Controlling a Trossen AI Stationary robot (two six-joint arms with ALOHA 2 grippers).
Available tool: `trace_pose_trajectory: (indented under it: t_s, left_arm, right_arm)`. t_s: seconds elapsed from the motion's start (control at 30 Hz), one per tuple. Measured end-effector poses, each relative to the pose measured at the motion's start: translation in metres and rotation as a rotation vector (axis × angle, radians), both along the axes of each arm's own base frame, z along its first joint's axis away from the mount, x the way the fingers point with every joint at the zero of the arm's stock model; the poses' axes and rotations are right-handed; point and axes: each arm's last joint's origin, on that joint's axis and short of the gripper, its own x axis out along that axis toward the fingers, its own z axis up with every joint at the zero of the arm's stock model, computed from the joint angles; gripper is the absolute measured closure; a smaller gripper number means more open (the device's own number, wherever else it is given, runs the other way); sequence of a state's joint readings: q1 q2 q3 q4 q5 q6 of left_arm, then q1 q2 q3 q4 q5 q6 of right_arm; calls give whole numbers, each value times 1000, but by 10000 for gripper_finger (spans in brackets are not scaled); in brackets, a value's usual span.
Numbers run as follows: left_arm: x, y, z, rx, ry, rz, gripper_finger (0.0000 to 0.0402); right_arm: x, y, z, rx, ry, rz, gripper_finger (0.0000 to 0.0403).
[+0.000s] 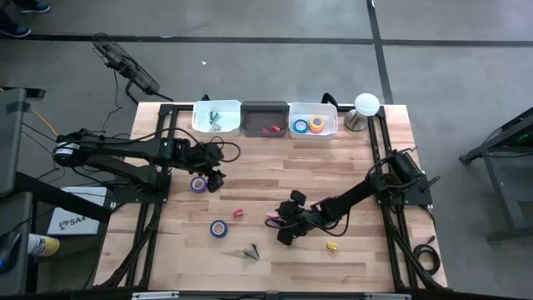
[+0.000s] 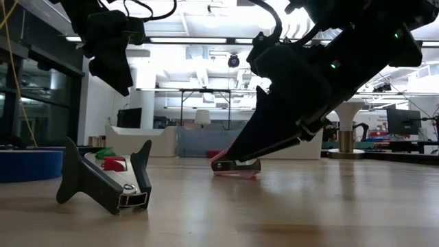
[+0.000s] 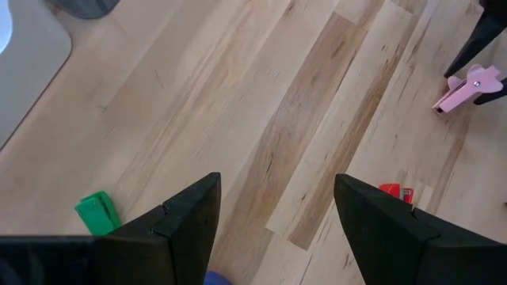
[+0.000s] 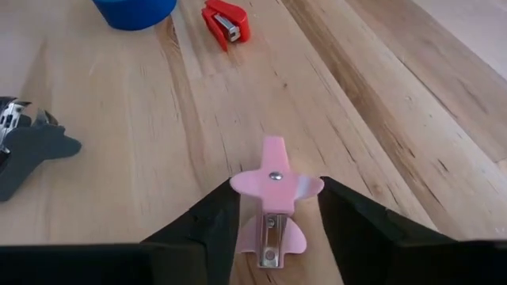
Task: Pick and place Stapler, Stapler remover, tape
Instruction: Put the pink staple remover into the left white bin
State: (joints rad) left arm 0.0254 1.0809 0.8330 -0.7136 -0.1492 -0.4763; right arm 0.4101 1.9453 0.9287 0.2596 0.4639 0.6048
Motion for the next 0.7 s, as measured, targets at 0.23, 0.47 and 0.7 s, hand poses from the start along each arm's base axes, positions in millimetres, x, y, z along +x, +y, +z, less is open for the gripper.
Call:
trace_pose_trajectory:
  t_s: [0.23, 0.47, 0.7]
  left_arm:
    - [0, 0, 0, 2, 1, 1, 159]
    - [0, 0, 0, 2, 0, 1, 159]
    - [0, 0, 0, 2, 5, 1, 159]
  right_arm:
    - [0, 0, 0, 0, 0, 0, 294]
    - [1, 1, 1, 9, -18, 4, 355]
    - [3, 1, 4, 23, -46, 6, 389]
